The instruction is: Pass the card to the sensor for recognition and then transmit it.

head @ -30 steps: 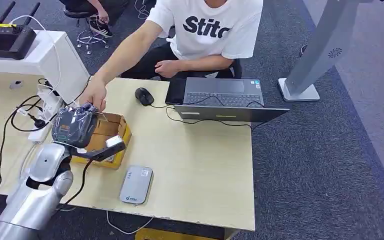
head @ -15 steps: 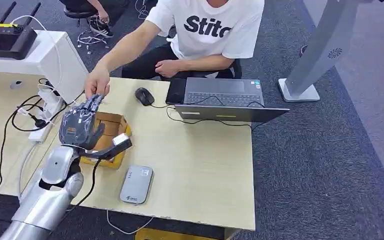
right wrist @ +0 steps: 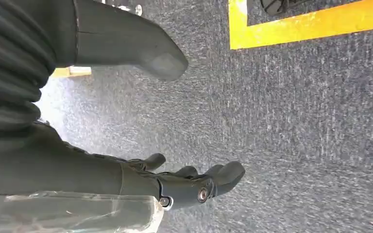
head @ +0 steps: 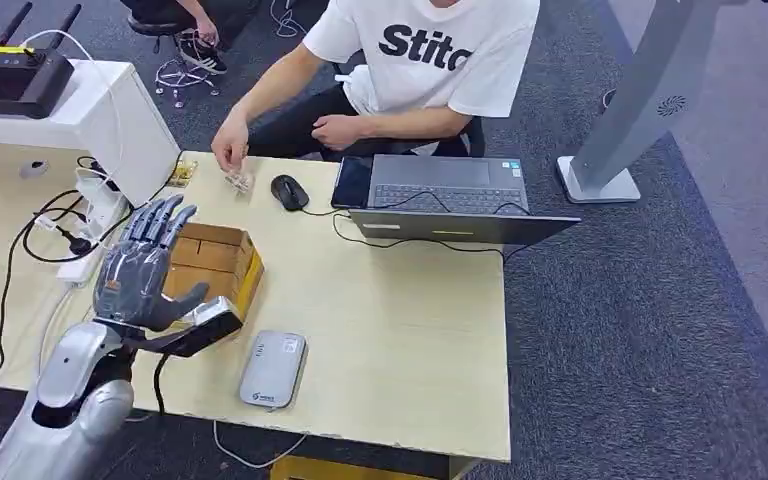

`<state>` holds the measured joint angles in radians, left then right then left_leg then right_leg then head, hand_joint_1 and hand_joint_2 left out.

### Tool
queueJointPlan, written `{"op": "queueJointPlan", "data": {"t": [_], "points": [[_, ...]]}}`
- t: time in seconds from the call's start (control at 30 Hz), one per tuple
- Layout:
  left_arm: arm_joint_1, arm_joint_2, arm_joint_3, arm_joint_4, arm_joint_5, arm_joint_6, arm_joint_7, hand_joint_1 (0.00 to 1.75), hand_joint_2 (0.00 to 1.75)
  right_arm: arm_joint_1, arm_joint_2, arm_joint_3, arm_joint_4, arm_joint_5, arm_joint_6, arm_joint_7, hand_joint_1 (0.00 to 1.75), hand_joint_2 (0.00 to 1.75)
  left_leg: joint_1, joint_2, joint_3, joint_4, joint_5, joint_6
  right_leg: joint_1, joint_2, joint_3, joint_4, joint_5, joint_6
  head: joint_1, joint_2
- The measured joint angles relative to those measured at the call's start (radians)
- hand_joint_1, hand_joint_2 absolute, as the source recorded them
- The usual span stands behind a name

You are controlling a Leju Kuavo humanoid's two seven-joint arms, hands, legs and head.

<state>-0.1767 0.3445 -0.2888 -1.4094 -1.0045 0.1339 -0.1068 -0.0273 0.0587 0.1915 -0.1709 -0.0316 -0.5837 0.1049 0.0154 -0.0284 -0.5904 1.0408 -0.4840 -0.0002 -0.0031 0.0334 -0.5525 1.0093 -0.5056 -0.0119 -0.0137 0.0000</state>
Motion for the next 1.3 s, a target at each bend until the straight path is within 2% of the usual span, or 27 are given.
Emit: {"op": "queueJointPlan", "data": {"t": [0.13, 0.23, 0.37, 0.6, 0.87, 1.1, 1.3], "points": [[0.091, 0.055, 0.016, -0.106, 0.052, -0.057, 0.008, 0.00, 1.75, 0.001, 0.000, -0.011, 0.000, -0.009, 0.002, 0.004, 0.00, 1.75, 0.000, 0.000, 0.000, 0.000, 0.000, 0.000, 0.000, 0.000, 0.000, 0.000, 0.000, 0.000, 0.000, 0.000], [0.162, 0.114, 0.040, -0.194, 0.096, -0.113, 0.030, 0.00, 1.75, 0.004, 0.000, -0.015, 0.001, -0.014, 0.002, 0.003, 0.00, 1.75, 0.000, 0.000, 0.000, 0.000, 0.000, 0.000, 0.000, 0.000, 0.000, 0.000, 0.000, 0.000, 0.000, 0.000], [0.219, 0.175, 0.075, -0.263, 0.108, -0.135, 0.042, 0.00, 1.75, 0.005, 0.001, -0.020, 0.003, -0.016, 0.002, 0.007, 0.00, 1.75, 0.000, -0.001, 0.000, 0.000, 0.000, 0.000, 0.000, -0.001, 0.001, 0.000, 0.000, 0.000, 0.000, 0.000], [0.262, 0.221, 0.103, -0.303, 0.079, -0.169, 0.076, 0.00, 1.75, 0.006, 0.002, -0.025, 0.003, -0.010, 0.002, 0.005, 0.00, 1.75, 0.000, -0.001, 0.000, 0.000, 0.000, 0.000, 0.000, -0.001, 0.001, 0.000, 0.000, 0.000, 0.000, 0.000], [0.251, 0.202, 0.102, -0.242, -0.044, -0.140, 0.122, 0.00, 1.75, 0.005, 0.007, -0.025, 0.003, 0.009, 0.002, 0.009, 0.00, 1.75, 0.000, -0.001, 0.000, 0.000, 0.000, 0.000, 0.000, -0.001, 0.001, 0.000, 0.000, 0.000, 0.000, 0.000], [0.192, 0.123, 0.101, -0.093, -0.138, -0.068, 0.158, 0.00, 1.75, 0.004, 0.012, -0.022, 0.003, 0.029, 0.006, 0.024, 0.00, 1.75, 0.000, -0.001, 0.000, 0.000, 0.000, 0.000, 0.000, -0.001, 0.001, 0.000, 0.000, 0.000, 0.000, 0.000], [0.149, 0.054, 0.097, 0.014, -0.165, -0.055, 0.164, 0.00, 1.75, 0.003, 0.012, -0.010, 0.003, 0.042, 0.007, 0.029, 0.00, 1.75, -0.001, -0.001, 0.000, 0.000, 0.000, 0.000, 0.000, -0.001, 0.001, 0.000, 0.000, 0.000, 0.000, 0.000]]}}
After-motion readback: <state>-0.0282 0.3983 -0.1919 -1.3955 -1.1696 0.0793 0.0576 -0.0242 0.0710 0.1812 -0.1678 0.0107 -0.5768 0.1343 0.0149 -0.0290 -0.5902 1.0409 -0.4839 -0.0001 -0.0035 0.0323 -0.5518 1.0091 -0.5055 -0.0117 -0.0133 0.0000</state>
